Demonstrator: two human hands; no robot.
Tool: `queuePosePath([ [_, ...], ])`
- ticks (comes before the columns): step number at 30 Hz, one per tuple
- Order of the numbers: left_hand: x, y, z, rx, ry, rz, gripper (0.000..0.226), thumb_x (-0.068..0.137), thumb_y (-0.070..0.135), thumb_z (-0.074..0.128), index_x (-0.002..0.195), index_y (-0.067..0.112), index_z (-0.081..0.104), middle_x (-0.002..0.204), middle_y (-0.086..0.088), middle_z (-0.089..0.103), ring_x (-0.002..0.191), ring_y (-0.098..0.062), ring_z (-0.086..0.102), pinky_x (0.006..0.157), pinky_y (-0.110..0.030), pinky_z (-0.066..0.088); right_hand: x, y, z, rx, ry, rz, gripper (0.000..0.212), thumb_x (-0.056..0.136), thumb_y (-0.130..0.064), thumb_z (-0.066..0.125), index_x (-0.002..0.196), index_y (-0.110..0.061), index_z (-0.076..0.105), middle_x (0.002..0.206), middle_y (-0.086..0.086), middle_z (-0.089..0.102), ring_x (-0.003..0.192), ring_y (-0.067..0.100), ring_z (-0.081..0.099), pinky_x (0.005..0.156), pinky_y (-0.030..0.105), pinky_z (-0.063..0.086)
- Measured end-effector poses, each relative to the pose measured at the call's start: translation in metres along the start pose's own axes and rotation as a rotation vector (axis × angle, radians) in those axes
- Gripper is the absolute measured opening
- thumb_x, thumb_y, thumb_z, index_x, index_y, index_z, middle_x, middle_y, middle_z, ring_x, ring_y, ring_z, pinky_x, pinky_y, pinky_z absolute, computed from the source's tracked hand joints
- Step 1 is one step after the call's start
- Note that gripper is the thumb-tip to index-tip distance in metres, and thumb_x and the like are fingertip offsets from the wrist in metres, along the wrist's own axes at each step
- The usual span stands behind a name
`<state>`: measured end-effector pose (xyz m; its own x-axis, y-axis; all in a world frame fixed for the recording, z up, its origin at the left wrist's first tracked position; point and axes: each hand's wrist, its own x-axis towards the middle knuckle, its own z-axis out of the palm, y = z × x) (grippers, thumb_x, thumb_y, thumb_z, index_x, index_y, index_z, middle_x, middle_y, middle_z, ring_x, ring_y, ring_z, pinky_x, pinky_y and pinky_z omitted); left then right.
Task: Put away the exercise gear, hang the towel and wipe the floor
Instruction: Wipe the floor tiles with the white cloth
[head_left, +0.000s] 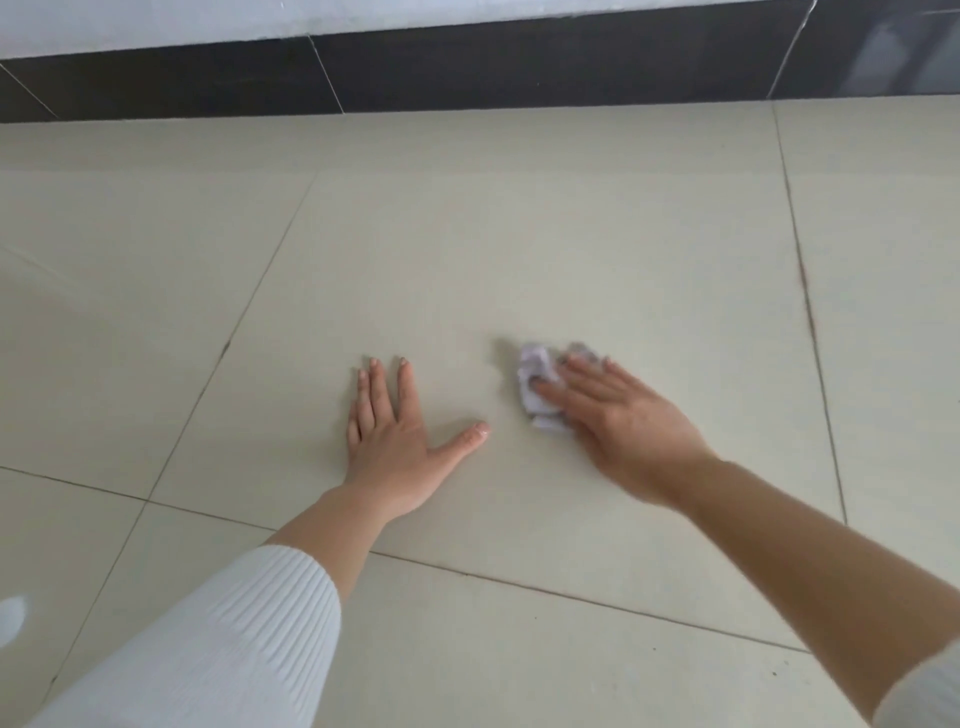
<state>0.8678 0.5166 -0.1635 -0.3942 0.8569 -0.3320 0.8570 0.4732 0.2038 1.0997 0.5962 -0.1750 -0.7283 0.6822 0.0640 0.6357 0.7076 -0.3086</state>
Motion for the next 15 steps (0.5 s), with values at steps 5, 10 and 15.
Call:
queuePosePath([
  [5,-0.001,0.001,-0.001,-0.014,-0.007,0.002,0.120,0.064,0.090,0.034,0.149,0.026,-0.021,0.156,-0.004,-0.029,0.142,-0.017,-0.030,0.116,-0.041,-0.009,0.012,0.087,-0.023,-0.027,0.195,0.658,0.054,0.100,-0.020,0.039,0.151,-0.018,0.019,0.150,0.014,0.035,0.141,0.030,0.024,0.116,0.044,0.018],
  [10,0.000,0.000,-0.001,-0.015,-0.034,-0.003,0.121,0.060,0.092,0.029,0.149,0.027,-0.023,0.155,-0.002,-0.032,0.141,-0.016,-0.031,0.116,-0.042,-0.009,0.037,0.102,-0.036,0.036,0.164,0.996,0.065,0.094,-0.014,0.037,0.152,-0.015,0.008,0.159,0.011,0.013,0.147,0.029,0.003,0.119,0.046,-0.001],
  [15,0.000,-0.001,-0.002,-0.020,-0.030,-0.006,0.121,0.059,0.092,0.028,0.149,0.027,-0.021,0.156,-0.002,-0.030,0.142,-0.015,-0.030,0.116,-0.041,-0.009,0.069,0.053,-0.006,0.041,0.225,0.620,0.053,0.097,-0.016,0.037,0.149,-0.017,0.027,0.152,0.010,0.033,0.143,0.024,0.021,0.117,0.043,0.010],
])
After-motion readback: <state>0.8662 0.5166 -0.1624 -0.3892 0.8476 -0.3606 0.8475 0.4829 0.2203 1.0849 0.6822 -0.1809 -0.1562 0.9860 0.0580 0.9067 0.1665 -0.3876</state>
